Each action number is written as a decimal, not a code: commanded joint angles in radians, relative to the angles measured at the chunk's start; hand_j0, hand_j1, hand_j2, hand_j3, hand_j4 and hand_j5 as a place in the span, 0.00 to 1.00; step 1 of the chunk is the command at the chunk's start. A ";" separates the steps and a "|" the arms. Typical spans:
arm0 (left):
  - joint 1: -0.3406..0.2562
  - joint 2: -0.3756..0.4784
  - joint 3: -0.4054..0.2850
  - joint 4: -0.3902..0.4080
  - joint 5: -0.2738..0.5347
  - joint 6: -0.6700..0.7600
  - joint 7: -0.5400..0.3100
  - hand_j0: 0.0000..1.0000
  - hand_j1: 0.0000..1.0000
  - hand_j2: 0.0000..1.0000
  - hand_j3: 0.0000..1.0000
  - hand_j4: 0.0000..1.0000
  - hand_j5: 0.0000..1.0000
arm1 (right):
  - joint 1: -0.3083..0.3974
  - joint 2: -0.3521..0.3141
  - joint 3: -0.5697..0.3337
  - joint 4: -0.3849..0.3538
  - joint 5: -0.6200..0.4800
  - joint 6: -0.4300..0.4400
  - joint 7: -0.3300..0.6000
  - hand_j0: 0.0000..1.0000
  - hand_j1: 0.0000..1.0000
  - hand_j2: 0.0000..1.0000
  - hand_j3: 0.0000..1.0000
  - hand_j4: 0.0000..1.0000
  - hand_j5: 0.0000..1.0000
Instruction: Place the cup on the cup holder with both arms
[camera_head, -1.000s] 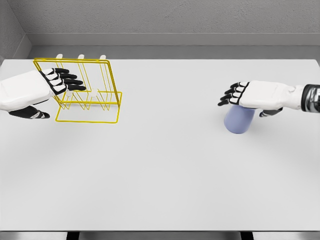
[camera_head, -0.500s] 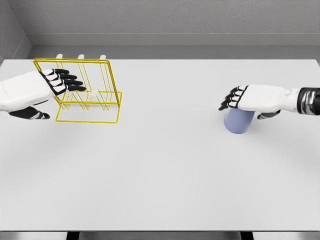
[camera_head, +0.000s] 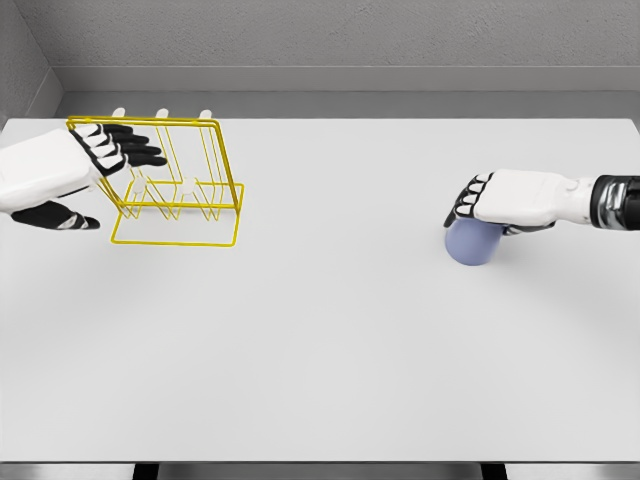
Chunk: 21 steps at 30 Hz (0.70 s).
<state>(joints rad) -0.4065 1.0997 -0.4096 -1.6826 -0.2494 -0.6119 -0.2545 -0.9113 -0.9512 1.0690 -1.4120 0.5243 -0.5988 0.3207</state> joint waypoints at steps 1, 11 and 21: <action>0.000 0.000 0.002 0.004 0.002 0.001 0.000 1.00 1.00 1.00 1.00 1.00 1.00 | 0.000 0.008 0.014 0.002 0.002 -0.012 0.015 0.72 0.72 0.72 0.72 0.72 0.72; 0.008 -0.011 0.002 0.011 0.010 0.001 -0.002 1.00 1.00 1.00 1.00 1.00 1.00 | 0.000 0.008 0.014 0.002 0.002 -0.012 0.017 0.66 0.66 0.66 0.66 0.66 0.66; 0.002 -0.018 0.020 0.003 0.009 0.001 -0.003 1.00 1.00 1.00 1.00 1.00 1.00 | -0.003 0.008 0.011 0.002 0.000 -0.012 0.017 0.59 0.59 0.59 0.59 0.59 0.59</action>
<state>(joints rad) -0.4050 1.0815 -0.3908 -1.6772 -0.2487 -0.6120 -0.2571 -0.9143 -0.9458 1.0695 -1.4093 0.5348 -0.6007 0.3275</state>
